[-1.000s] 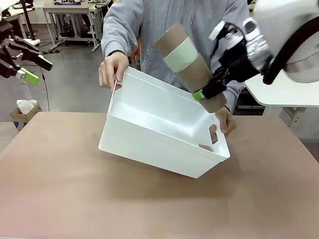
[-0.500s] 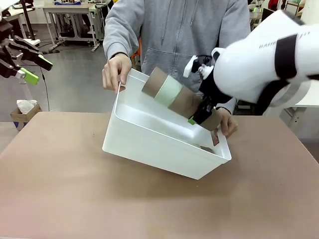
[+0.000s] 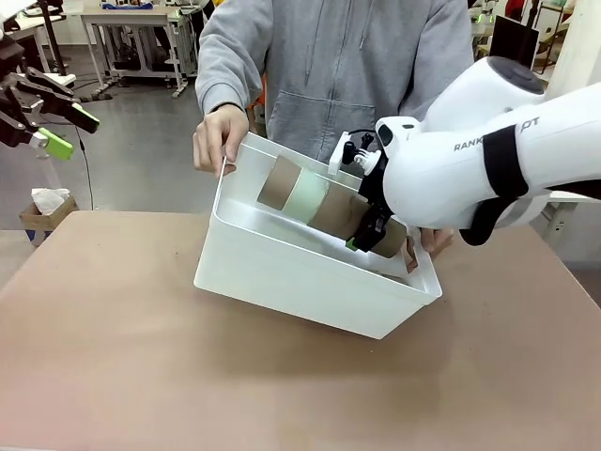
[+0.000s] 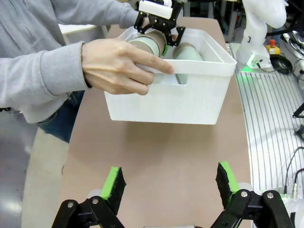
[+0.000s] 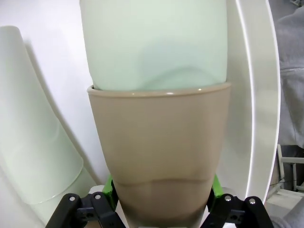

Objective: Stack the cups and store them in the basket.
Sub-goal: Place the stack of Reusable plastic cups into the Pantry Basket.

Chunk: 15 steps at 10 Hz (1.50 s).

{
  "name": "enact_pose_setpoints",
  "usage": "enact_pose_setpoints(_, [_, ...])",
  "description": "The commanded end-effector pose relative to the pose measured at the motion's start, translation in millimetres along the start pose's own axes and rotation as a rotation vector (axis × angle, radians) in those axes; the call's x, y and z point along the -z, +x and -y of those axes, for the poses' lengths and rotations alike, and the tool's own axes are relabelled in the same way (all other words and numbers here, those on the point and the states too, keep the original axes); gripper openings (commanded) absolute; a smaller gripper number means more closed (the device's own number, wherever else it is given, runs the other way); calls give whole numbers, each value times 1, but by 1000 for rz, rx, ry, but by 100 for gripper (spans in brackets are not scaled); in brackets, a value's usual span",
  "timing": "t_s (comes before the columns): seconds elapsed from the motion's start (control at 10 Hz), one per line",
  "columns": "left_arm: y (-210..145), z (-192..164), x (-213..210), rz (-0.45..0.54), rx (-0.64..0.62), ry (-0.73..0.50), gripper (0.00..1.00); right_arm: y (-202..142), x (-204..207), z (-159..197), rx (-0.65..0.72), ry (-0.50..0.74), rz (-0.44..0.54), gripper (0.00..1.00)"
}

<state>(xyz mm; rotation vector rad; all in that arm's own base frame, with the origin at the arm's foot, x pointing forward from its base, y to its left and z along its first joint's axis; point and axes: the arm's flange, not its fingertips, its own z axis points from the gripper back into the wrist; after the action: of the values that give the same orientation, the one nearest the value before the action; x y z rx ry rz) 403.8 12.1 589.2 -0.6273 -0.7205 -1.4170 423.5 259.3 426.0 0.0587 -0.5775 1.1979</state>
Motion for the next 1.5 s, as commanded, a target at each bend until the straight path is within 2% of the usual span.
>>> enact_pose_setpoints(0.0, [2, 1, 0, 4, 5, -2, 100, 16, 4, 4, -11, -47, 5, 85])
enact_pose_setpoints(0.3, [2, 1, 0, 4, 5, -2, 100, 21, 22, -2, -63, -32, 1, 85])
enact_pose_setpoints(0.9, [2, 1, 0, 4, 5, -2, 100, 17, 29, 1, -123, 0, 71, 85])
enact_pose_setpoints(1.0, [2, 1, 0, 4, 5, -2, 100, 17, 26, 3, -124, 11, 83, 100])
enact_pose_setpoints(1.4, [2, 1, 0, 4, 5, -2, 100, -5, -1, 10, -121, 79, 134, 100])
